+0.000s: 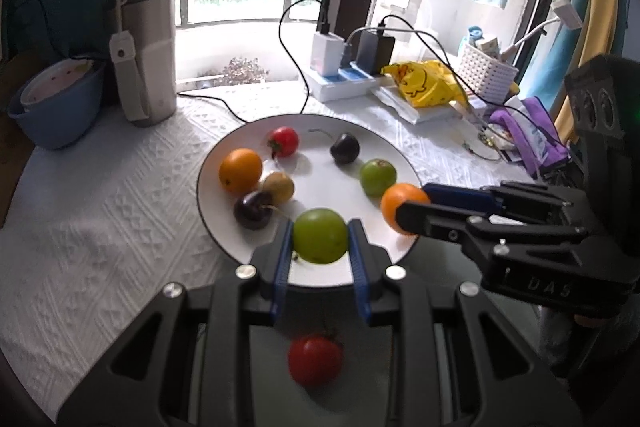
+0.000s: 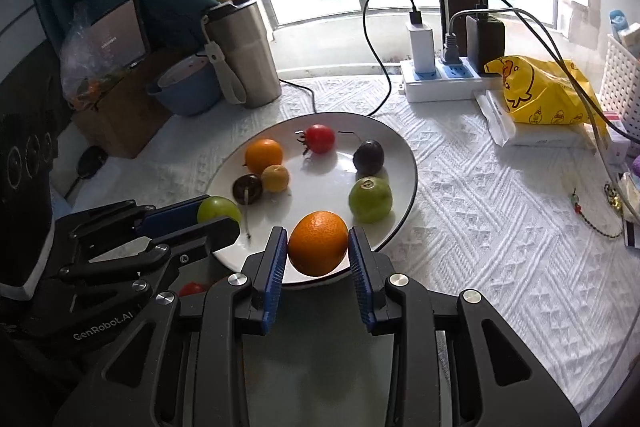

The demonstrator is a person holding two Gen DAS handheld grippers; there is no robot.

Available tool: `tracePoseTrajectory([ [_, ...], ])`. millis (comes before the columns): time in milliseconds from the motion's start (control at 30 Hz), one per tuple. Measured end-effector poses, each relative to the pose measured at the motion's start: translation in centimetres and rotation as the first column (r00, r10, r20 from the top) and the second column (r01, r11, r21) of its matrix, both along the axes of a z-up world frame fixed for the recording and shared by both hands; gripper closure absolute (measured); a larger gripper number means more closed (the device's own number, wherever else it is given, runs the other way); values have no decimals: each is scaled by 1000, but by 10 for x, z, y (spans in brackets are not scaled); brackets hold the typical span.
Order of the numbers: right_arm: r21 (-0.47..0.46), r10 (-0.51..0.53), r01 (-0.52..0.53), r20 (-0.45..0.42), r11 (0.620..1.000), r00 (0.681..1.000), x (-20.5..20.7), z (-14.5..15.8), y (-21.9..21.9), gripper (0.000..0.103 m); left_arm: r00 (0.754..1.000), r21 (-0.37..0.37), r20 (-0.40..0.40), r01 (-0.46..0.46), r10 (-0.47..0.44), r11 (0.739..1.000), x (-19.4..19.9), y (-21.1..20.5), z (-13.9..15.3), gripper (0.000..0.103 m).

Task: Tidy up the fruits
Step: 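Carry the orange and green fruit onto the plate and open both grippers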

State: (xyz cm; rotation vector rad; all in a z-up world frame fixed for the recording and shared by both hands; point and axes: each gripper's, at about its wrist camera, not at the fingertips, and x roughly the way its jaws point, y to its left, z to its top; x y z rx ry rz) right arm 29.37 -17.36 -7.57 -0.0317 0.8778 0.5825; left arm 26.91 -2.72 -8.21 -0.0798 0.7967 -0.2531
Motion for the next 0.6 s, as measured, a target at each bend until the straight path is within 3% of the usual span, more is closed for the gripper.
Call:
tracePoseTrajectory([
  [600, -53, -28, 29, 16, 998, 999, 26, -13, 9, 69, 998, -19, -60, -26, 25, 999, 28, 3, -15, 74],
])
